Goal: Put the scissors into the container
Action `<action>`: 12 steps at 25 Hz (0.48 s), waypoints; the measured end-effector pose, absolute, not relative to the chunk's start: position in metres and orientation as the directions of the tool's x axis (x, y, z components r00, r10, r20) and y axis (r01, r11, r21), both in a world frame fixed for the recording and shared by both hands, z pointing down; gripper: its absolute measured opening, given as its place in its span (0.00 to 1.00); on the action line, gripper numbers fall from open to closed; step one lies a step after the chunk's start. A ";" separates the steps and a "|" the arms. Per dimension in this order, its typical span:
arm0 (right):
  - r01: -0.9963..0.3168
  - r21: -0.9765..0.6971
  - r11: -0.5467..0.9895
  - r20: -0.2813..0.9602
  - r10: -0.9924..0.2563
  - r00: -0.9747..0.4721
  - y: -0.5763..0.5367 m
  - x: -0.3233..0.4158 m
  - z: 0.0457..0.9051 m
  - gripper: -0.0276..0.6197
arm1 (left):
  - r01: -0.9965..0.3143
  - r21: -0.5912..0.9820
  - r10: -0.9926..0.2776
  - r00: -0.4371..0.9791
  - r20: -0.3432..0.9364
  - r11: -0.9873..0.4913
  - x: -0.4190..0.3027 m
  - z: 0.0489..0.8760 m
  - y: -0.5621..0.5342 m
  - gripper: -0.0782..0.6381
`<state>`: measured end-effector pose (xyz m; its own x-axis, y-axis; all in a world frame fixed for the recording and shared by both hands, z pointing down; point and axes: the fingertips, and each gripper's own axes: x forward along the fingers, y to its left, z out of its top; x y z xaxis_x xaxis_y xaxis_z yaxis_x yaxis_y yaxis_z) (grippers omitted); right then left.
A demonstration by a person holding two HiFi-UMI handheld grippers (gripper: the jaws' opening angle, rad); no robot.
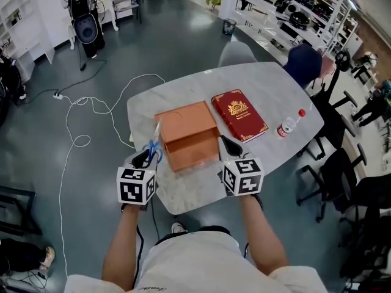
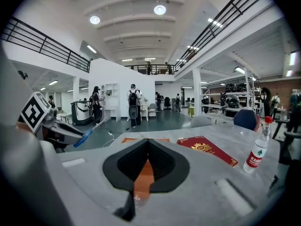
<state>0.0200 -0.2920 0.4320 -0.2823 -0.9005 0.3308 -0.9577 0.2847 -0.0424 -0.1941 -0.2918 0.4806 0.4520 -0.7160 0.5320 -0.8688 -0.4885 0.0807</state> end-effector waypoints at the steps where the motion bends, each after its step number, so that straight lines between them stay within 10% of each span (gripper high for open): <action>1: -0.959 -0.042 0.279 0.330 -0.902 -0.277 -0.294 0.020 0.432 0.05 | -0.863 0.079 -0.710 0.459 0.533 -0.498 -0.193 0.481 -0.294 0.22; 12: -0.965 -0.049 0.258 0.340 -0.904 -0.259 -0.308 0.032 0.443 0.05 | -0.768 0.043 -0.603 0.536 0.591 -0.640 -0.152 0.503 -0.311 0.22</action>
<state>0.0318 -0.3083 0.4428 -0.2592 -0.9039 0.3403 -0.9649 0.2581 -0.0494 -0.1520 -0.3107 0.5029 0.5358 -0.6031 0.5910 -0.7676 -0.6395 0.0432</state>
